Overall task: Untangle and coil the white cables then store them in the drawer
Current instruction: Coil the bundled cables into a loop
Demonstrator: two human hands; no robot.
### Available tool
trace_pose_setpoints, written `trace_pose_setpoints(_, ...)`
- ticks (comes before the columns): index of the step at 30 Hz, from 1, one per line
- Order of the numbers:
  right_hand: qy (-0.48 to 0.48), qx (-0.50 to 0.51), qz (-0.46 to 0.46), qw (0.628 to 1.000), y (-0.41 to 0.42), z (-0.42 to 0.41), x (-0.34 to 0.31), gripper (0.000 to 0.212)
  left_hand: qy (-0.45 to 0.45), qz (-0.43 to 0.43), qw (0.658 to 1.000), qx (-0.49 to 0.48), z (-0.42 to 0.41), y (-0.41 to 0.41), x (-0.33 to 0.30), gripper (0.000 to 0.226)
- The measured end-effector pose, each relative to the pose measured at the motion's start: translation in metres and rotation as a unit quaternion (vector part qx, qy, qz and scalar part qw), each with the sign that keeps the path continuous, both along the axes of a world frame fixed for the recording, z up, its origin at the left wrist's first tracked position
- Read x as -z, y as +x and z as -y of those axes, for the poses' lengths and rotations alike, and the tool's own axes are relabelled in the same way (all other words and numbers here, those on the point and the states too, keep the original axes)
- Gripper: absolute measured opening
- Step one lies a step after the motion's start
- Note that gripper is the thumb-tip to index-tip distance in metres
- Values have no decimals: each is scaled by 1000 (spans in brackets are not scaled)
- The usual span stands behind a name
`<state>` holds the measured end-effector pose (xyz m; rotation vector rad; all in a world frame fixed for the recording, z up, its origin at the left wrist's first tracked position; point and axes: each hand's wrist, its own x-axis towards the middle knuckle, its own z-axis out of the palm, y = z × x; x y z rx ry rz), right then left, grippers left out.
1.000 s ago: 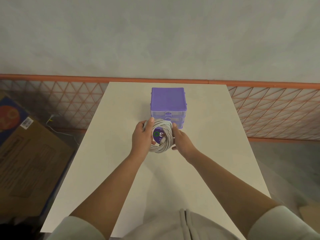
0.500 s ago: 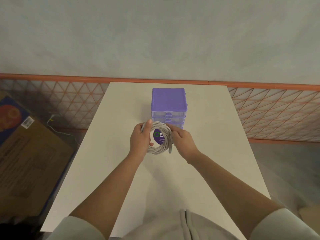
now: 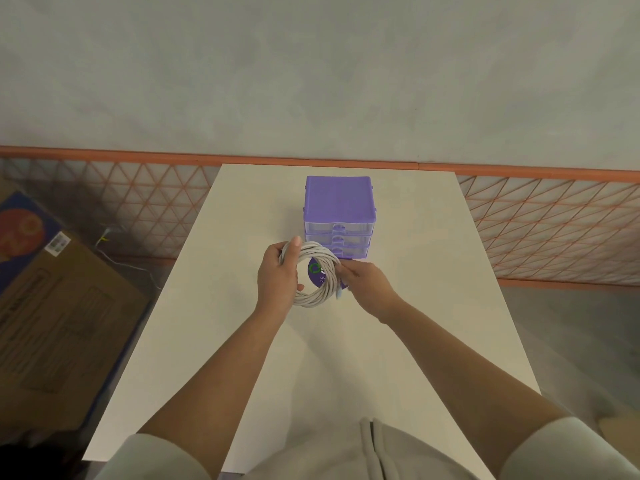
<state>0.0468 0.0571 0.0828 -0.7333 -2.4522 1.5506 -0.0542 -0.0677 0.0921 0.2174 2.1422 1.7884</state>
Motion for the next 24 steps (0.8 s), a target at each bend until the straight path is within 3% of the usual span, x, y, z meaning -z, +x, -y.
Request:
trace_pose_setpoints(5, -260, -13, -21, 965, 0, -5, -3, 28, 22, 28, 999, 12, -2, 4, -3, 29)
trace_pose_setpoints(10, -385, -26, -27, 922, -2, -5, -9, 34, 32, 38, 999, -8, -1, 7, 0, 31)
trace_pose_setpoints(14, -418, -9, -14, 908, -6, 0, -8, 27, 59, 37, 997, -40, -3, 15, 3, 29)
trace_pose_setpoints(19, -328, 23, -10, 944, -16, 11, 2, 32, 56, 14, 997, -52, -6, 18, 6, 33)
trace_pose_setpoints(24, -368, 24, -27, 929, -15, 4, -3, 29, 47, -9, 999, -26, -3, 16, 8, 30)
